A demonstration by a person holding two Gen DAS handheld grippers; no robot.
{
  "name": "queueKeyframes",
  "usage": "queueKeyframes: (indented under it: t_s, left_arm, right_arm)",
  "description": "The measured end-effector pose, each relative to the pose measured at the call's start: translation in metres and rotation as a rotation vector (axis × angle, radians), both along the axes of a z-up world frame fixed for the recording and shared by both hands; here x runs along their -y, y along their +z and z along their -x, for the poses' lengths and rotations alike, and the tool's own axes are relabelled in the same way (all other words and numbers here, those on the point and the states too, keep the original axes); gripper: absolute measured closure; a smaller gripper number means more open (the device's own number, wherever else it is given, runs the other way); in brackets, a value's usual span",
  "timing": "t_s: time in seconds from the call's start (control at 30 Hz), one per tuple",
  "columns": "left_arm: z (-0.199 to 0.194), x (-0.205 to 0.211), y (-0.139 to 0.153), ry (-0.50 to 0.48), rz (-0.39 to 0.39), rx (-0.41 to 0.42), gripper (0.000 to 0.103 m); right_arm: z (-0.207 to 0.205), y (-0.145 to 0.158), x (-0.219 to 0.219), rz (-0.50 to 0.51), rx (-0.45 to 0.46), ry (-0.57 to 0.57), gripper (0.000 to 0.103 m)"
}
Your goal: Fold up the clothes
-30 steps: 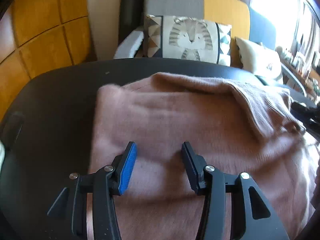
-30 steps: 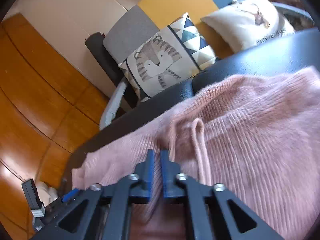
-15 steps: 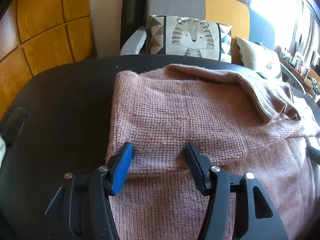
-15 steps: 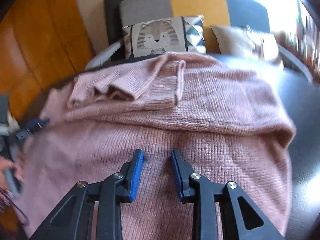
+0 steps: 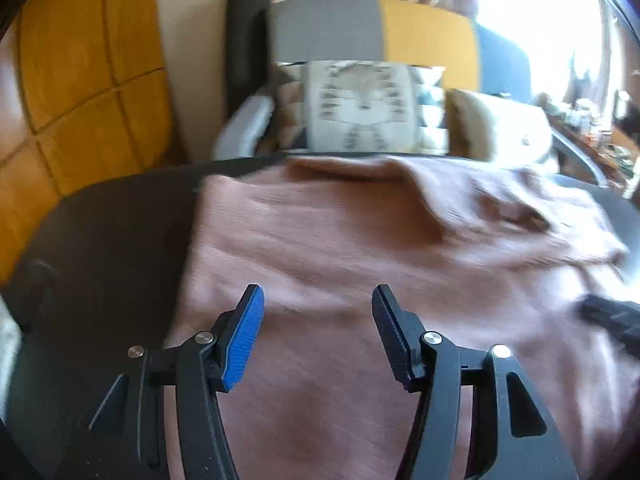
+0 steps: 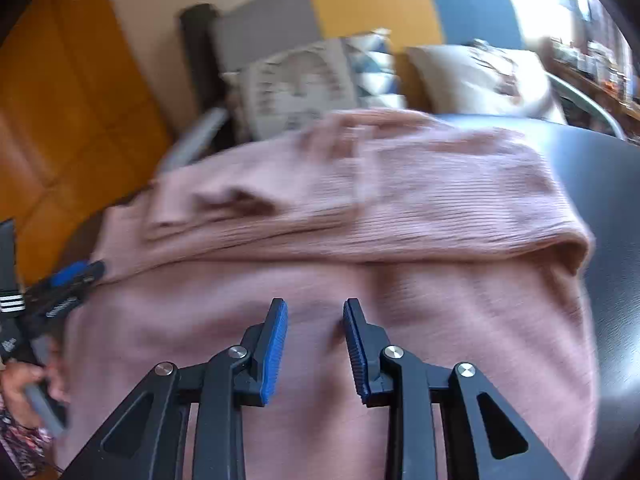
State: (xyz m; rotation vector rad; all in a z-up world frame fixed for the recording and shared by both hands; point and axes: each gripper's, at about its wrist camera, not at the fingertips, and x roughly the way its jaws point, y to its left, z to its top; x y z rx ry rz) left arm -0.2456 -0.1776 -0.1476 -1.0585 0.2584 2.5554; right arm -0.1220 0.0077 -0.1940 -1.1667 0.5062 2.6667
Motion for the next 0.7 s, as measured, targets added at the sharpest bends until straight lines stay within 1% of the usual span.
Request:
queueKeyframes:
  t_s: [0.07, 0.1, 0.17, 0.2, 0.23, 0.27, 0.3, 0.33, 0.37, 0.43, 0.5, 0.53, 0.6, 0.67, 0.7]
  left_arm:
    - [-0.020, -0.015, -0.006, -0.061, 0.031, 0.031, 0.043]
    - [-0.030, -0.023, -0.009, -0.090, 0.047, 0.046, 0.043]
    - [-0.041, -0.027, -0.013, -0.117, 0.099, 0.026, 0.043]
    - [-0.045, -0.028, -0.015, -0.129, 0.124, 0.016, 0.042]
    - [-0.045, -0.025, -0.014, -0.123, 0.131, 0.021, 0.034]
    - [-0.044, -0.022, -0.014, -0.116, 0.136, 0.025, 0.031]
    - [-0.042, -0.016, -0.013, -0.108, 0.127, 0.038, 0.025]
    - [-0.040, -0.010, -0.013, -0.099, 0.118, 0.052, 0.022]
    - [-0.039, -0.004, -0.012, -0.091, 0.108, 0.065, 0.021]
    - [-0.037, 0.011, -0.010, -0.089, 0.063, 0.112, 0.020]
    - [-0.040, 0.019, -0.004, -0.085, 0.032, 0.137, 0.020]
    - [-0.035, 0.023, 0.001, -0.074, 0.015, 0.135, 0.020]
    - [-0.044, 0.035, 0.016, -0.031, -0.036, 0.090, 0.020]
    - [-0.055, 0.042, 0.027, -0.030, -0.100, 0.075, 0.020]
    - [-0.062, 0.042, 0.028, -0.043, -0.105, 0.074, 0.020]
  right_arm:
    - [0.004, 0.005, 0.028, -0.047, 0.016, 0.072, 0.074]
    - [0.006, 0.006, 0.044, -0.110, 0.036, 0.110, 0.074]
    - [0.004, 0.005, 0.066, -0.219, 0.063, 0.173, 0.074]
    - [0.000, 0.003, 0.074, -0.267, 0.073, 0.200, 0.074]
    - [-0.003, 0.002, 0.081, -0.316, 0.083, 0.227, 0.074]
    - [-0.007, 0.001, 0.087, -0.356, 0.092, 0.251, 0.074]
    - [-0.013, 0.002, 0.086, -0.356, 0.095, 0.262, 0.074]
    - [-0.022, 0.003, 0.081, -0.337, 0.093, 0.268, 0.074]
    - [-0.030, 0.003, 0.077, -0.318, 0.089, 0.273, 0.073]
    - [-0.051, 0.003, 0.064, -0.275, 0.070, 0.272, 0.073]
    - [-0.066, 0.003, 0.047, -0.235, 0.050, 0.269, 0.073]
    - [-0.071, 0.003, 0.037, -0.218, 0.036, 0.268, 0.073]
    - [-0.083, 0.003, 0.027, -0.187, 0.014, 0.255, 0.073]
    - [-0.091, 0.009, 0.024, -0.150, 0.000, 0.220, 0.073]
    - [-0.094, 0.013, 0.025, -0.132, -0.015, 0.210, 0.073]
